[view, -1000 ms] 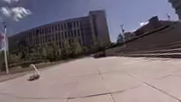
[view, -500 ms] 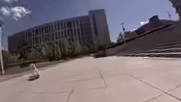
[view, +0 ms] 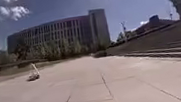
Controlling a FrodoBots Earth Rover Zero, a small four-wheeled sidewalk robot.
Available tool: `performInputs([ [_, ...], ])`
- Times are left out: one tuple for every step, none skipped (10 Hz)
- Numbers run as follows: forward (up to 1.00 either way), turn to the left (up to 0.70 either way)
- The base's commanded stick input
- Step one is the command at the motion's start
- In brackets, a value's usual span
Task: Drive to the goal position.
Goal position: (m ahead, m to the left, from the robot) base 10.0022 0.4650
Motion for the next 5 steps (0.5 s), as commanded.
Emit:
performInputs([
  [1.0, 0.0],
  [1.0, 0.0],
  [1.0, 0.0],
  [1.0, 0.0],
  [1.0, 0.0],
])
